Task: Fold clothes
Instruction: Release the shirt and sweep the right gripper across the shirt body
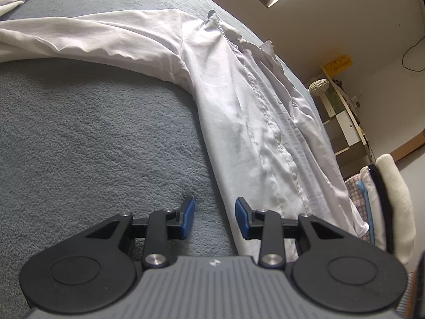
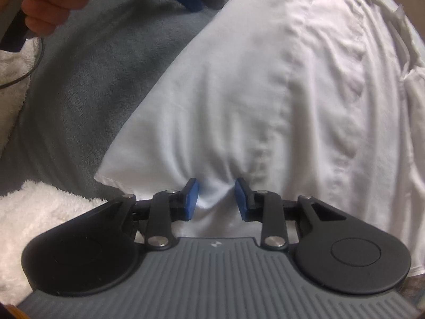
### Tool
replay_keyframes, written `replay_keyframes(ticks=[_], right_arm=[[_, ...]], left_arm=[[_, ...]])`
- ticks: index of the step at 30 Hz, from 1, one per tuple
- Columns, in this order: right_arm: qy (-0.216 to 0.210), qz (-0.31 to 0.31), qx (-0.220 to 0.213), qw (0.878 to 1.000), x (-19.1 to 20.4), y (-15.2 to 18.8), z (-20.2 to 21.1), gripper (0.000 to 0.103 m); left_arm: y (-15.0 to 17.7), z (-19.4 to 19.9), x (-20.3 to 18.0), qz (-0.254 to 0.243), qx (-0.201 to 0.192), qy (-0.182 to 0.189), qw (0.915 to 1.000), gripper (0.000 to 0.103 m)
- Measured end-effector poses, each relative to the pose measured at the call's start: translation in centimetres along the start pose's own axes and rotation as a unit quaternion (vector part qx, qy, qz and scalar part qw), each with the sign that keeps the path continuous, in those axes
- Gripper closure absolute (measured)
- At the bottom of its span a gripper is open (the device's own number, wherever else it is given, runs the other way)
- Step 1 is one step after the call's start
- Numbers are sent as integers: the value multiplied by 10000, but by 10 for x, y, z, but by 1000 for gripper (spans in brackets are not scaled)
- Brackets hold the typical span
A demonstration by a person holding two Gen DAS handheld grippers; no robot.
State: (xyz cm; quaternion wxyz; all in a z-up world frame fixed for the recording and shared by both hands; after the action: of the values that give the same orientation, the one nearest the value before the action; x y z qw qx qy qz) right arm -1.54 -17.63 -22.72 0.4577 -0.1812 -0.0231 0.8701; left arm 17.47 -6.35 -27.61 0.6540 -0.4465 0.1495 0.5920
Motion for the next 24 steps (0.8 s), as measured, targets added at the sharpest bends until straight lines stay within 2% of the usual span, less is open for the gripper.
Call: replay_keyframes(ticks=[4,7,9,10,12,16,18,20,22,24], right_arm=[[-437,-332,-641,9964,15,-31,20,74],[-640,-143,-506,9966,29,-32,7,75],[-545,203,-143,9982,34,-23,-10,74],[-556,225,-155,9981,33,-22,-8,74],[-618,-25,-200,9979,25,-29,5,74],[-725,-1196,-706,9876,-4,-53,30,71],[-736,-2105,-921,9705,-25,-62,32,70],[-812,-3202,-1108,9373,-44,-67,25,67],[-1154,-4238,-1163,8908,-53,-66,12,63],[-1572,-5109,-1153,8373,-56,-66,-4,63]], left_arm=[[1,0,-1,-72,2,-5,10000,68],[1,1,-1,-25,-30,7,10000,68],[0,2,0,24,-63,24,10000,68],[-1,3,0,49,-89,33,9999,68],[-3,4,2,105,-150,50,9998,68],[-9,8,6,222,-351,60,9991,67],[-14,15,10,272,-535,-16,9982,66],[-20,27,16,321,-792,-155,9962,65],[-28,43,24,350,-1075,-364,9929,62],[-36,62,32,347,-1339,-673,9881,60]])
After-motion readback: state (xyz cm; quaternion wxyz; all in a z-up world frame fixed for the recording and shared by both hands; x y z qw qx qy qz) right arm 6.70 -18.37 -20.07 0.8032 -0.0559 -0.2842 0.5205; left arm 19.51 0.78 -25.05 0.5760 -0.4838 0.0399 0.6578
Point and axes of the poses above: each gripper's, at about its wrist camera, not at the fingertips, and z roughly against the way its jaws point, x to its left, y to its underside, the point moved 10 cm from there along -z, roughly the way its jaws point, and after that the axes turned 8 degrees about y, right-handed, at the moved point
